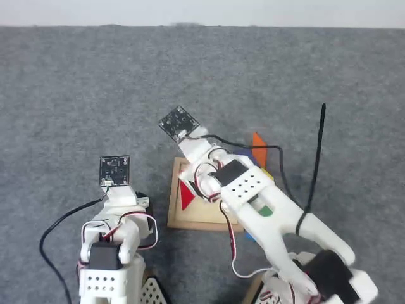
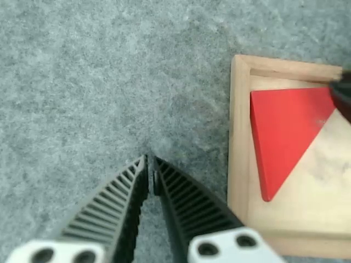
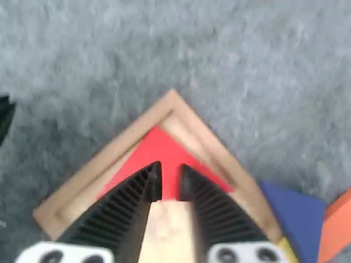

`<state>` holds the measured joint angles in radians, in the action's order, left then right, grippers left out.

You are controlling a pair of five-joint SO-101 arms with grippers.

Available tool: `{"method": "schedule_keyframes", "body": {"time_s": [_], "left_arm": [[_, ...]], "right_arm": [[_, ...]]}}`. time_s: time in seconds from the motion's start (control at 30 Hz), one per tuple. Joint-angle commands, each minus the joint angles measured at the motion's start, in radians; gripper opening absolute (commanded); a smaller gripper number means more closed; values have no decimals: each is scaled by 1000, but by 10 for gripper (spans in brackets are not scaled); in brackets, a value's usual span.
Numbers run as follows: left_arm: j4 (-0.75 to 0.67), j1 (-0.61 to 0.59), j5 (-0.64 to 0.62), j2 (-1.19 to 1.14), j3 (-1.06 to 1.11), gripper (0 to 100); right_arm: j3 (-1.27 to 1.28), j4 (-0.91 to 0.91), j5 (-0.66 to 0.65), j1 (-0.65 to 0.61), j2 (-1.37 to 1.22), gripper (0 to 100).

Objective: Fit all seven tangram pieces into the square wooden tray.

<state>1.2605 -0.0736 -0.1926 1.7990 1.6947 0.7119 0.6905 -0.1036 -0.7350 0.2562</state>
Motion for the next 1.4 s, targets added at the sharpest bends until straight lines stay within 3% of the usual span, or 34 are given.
{"method": "schedule_keyframes", "body": {"time_s": [0.0,0.2,0.4,0.7,0.9,1.2,1.37], "left_arm": [[2,-6,8,20,-12,14],[2,-6,8,20,-12,14],[2,-6,8,20,-12,14],[2,-6,8,20,-12,14],[2,-6,8,20,-12,14],[2,-6,8,20,-12,14],[2,-6,8,20,-12,14]], "right_arm": [[-109,-54,54,-5,-82,247],[-255,-147,181,-24,-354,252],[-284,-59,183,-73,-467,252],[-255,226,75,-71,-354,252],[-126,119,68,-77,-231,252],[84,87,23,-77,150,252],[213,31,17,-56,131,252]]}}
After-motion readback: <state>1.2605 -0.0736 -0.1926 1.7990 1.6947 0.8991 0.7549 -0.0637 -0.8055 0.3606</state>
